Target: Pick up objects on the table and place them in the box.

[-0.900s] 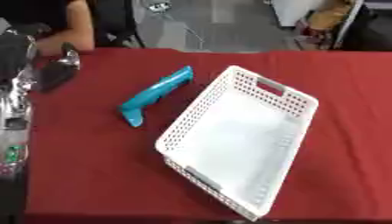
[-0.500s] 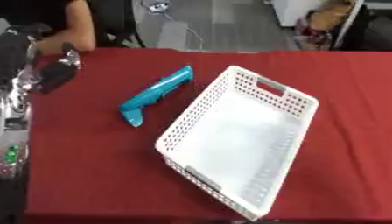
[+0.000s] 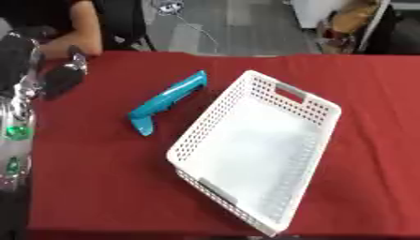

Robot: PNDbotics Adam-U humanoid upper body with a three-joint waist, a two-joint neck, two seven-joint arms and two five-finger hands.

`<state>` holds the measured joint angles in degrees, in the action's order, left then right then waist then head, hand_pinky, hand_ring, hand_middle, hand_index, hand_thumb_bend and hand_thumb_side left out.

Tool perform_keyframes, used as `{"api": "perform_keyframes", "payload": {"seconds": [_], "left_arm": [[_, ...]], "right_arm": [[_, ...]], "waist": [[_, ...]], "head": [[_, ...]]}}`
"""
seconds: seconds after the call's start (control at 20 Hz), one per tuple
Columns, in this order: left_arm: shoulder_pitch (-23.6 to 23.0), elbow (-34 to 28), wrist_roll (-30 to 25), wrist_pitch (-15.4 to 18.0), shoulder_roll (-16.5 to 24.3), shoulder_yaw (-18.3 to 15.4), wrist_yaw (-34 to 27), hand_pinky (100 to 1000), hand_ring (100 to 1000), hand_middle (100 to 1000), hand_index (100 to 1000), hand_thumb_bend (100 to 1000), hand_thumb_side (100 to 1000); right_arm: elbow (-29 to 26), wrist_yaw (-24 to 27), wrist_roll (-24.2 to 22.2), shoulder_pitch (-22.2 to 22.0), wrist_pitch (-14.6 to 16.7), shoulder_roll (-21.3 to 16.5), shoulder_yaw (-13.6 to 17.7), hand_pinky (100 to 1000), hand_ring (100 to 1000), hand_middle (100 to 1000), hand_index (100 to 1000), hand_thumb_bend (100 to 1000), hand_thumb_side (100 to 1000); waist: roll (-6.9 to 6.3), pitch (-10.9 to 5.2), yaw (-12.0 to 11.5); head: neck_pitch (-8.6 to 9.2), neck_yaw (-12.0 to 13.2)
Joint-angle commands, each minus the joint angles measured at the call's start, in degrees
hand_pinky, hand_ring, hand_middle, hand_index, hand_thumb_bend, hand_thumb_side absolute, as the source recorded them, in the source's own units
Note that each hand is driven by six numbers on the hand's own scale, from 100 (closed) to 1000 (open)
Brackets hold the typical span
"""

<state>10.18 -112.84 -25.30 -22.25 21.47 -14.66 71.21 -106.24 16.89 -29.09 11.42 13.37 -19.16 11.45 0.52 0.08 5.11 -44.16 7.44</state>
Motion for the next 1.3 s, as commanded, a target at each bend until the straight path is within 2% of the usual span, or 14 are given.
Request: {"api": "perform_keyframes", "payload": {"seconds": [0.05, 0.25, 0.55, 0.8, 1.3], "left_arm": [[0.9, 1.3, 0.6, 0.4, 0.6, 0.7, -1.3, 627, 654, 761, 900, 100, 728], [1.4, 5.3, 4.2, 1.8, 0.8, 3.3, -4.2, 613, 645, 750, 886, 100, 729], [3.5, 11.8, 8.2, 3.7, 1.9, 6.6, -9.2, 601, 636, 743, 879, 100, 750], [8.2, 18.9, 10.1, 5.1, 4.4, 9.1, -12.3, 601, 638, 745, 879, 100, 730], [16.8, 34.3, 13.3, 5.9, 3.9, 13.3, -15.0, 605, 642, 744, 874, 100, 765]], "right_arm": [[-0.6, -0.2, -0.1, 0.2, 0.1, -1.2, 0.3, 680, 850, 868, 1000, 100, 981], [-0.6, -0.1, -0.3, 0.3, 0.1, -1.2, 0.1, 680, 850, 868, 1000, 100, 981], [-0.4, -0.3, -0.2, -0.2, 0.1, -1.2, 0.4, 680, 851, 868, 1000, 100, 981], [-0.2, -0.4, -0.3, -0.5, 0.1, -1.4, 0.3, 681, 851, 868, 1000, 100, 981], [0.1, -0.2, -0.4, -0.5, -0.1, -1.4, 0.2, 681, 852, 868, 1000, 100, 981]], "waist": [[0.01, -0.42, 0.0], [-0.03, -0.37, 0.3], [0.17, -0.66, 2.3], [-0.05, -1.40, 3.0], [-0.28, -1.95, 3.5]], "head": [[0.05, -0.3], [0.05, 0.0], [0.05, -0.9], [0.05, -1.3], [0.05, -0.9]]}}
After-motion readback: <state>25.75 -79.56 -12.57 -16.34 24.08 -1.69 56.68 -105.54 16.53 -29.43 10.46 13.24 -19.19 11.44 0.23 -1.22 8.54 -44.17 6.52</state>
